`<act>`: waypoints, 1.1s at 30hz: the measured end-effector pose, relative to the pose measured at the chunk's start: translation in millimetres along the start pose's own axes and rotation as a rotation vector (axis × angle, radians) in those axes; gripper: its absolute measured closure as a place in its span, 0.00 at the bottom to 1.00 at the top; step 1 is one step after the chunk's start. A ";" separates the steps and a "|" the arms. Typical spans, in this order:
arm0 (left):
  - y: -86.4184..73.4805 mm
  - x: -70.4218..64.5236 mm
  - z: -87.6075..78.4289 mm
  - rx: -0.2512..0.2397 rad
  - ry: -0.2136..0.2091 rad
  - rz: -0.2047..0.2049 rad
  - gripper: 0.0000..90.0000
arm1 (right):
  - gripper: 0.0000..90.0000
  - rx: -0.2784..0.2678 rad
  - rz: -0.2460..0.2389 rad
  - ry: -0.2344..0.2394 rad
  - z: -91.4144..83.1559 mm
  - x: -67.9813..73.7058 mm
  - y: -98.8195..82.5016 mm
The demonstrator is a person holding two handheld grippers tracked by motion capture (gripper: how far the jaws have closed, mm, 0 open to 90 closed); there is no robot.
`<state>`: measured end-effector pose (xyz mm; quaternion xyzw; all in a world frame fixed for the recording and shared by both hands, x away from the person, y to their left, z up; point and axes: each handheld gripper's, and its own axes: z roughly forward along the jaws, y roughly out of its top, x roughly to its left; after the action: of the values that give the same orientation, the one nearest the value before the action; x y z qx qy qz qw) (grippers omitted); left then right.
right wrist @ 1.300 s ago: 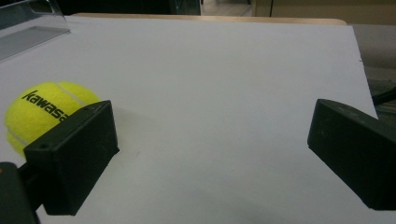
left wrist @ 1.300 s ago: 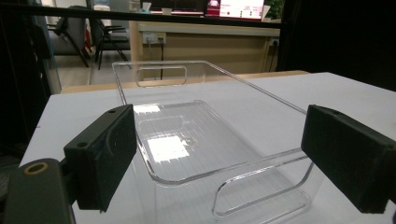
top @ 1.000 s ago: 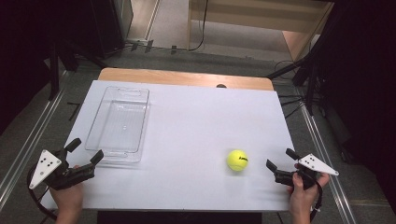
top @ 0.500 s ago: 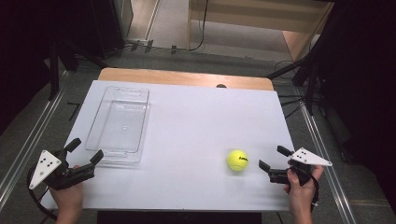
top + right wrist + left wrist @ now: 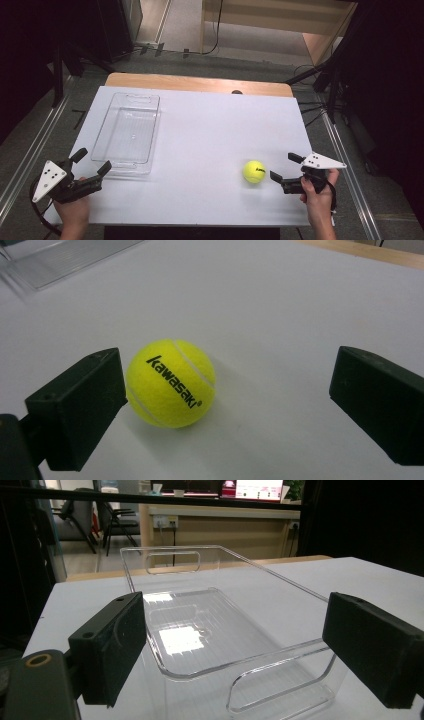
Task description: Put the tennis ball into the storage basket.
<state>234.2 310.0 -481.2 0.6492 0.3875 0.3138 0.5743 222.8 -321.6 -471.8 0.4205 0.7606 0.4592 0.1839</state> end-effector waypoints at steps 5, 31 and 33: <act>0.0 -0.2 0.2 0.004 0.002 0.001 0.12 | 0.01 0.026 -0.012 0.010 5.6 2.4 6.0; 0.1 -0.3 0.4 0.005 0.000 0.002 0.12 | 0.01 0.226 -0.069 0.055 36.8 13.6 35.7; 0.1 -0.3 0.4 0.005 0.000 0.002 0.12 | 0.01 0.243 -0.074 0.059 39.1 14.1 36.9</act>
<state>234.4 309.6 -481.1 0.6513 0.3875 0.3132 0.5724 258.0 -280.7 -458.8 0.3977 0.8308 0.3685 0.1260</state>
